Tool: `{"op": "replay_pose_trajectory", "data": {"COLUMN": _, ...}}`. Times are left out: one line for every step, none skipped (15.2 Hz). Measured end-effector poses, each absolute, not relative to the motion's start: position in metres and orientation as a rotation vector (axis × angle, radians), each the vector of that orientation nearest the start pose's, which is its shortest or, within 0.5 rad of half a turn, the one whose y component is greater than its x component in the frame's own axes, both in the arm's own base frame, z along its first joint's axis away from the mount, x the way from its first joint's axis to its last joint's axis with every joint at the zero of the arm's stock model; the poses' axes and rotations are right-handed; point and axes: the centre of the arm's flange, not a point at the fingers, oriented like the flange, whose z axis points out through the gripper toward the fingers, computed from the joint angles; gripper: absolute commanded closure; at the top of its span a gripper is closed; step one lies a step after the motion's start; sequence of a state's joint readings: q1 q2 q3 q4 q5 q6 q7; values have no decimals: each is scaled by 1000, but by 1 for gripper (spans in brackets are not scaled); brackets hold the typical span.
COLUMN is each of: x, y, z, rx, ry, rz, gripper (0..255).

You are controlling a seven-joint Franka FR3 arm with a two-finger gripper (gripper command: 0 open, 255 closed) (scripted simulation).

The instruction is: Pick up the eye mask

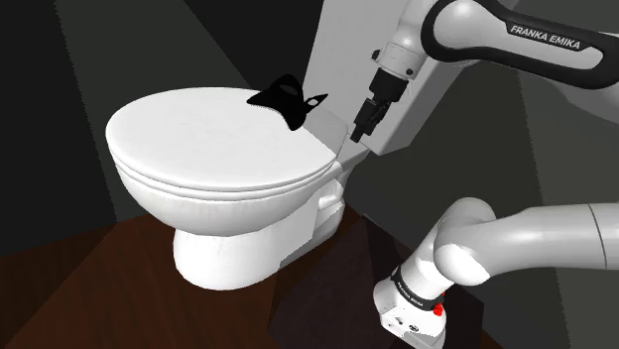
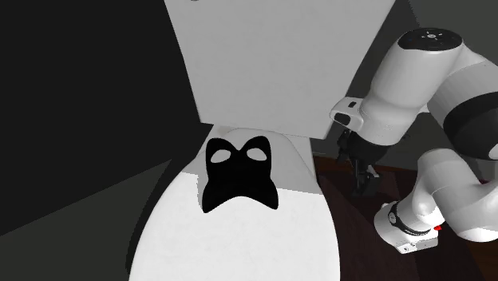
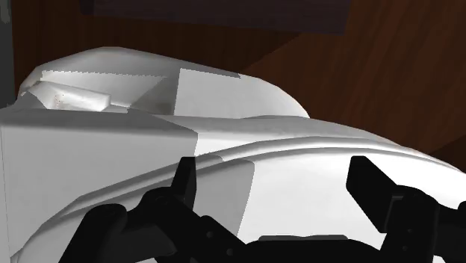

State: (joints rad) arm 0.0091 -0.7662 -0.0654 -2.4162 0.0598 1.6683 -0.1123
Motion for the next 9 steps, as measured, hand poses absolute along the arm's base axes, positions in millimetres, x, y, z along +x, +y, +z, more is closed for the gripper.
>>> {"op": "replay_pose_trajectory", "data": {"x": 319, "y": -17, "z": 564, "rx": -3036, "ry": -104, "rz": -38, "gripper": 0}}
{"op": "replay_pose_trajectory", "data": {"x": 326, "y": -17, "z": 566, "rx": -3047, "ry": -94, "rz": -26, "gripper": 0}}
{"op": "replay_pose_trajectory", "data": {"x": 336, "y": -19, "z": 569, "rx": -3063, "ry": -77, "rz": -5, "gripper": 0}}
{"op": "replay_pose_trajectory", "data": {"x": 347, "y": -20, "z": 571, "rx": -3082, "ry": -57, "rz": 20, "gripper": 0}}
{"op": "replay_pose_trajectory", "data": {"x": 362, "y": -20, "z": 572, "rx": -3103, "ry": -36, "rz": 46, "gripper": 0}}
{"op": "replay_pose_trajectory", "data": {"x": 377, "y": -24, "z": 577, "rx": -3123, "ry": -13, "rz": 75, "gripper": 0}}
{"op": "replay_pose_trajectory", "data": {"x": 390, "y": -24, "z": 580, "rx": -3143, "ry": 10, "rz": 104, "gripper": 0}}
{"op": "replay_pose_trajectory", "data": {"x": 407, "y": -25, "z": 581, "rx": -3163, "ry": 33, "rz": 133, "gripper": 0}}
{"op": "replay_pose_trajectory", "data": {"x": 423, "y": -27, "z": 583, "rx": -3183, "ry": 57, "rz": 164, "gripper": 0}}
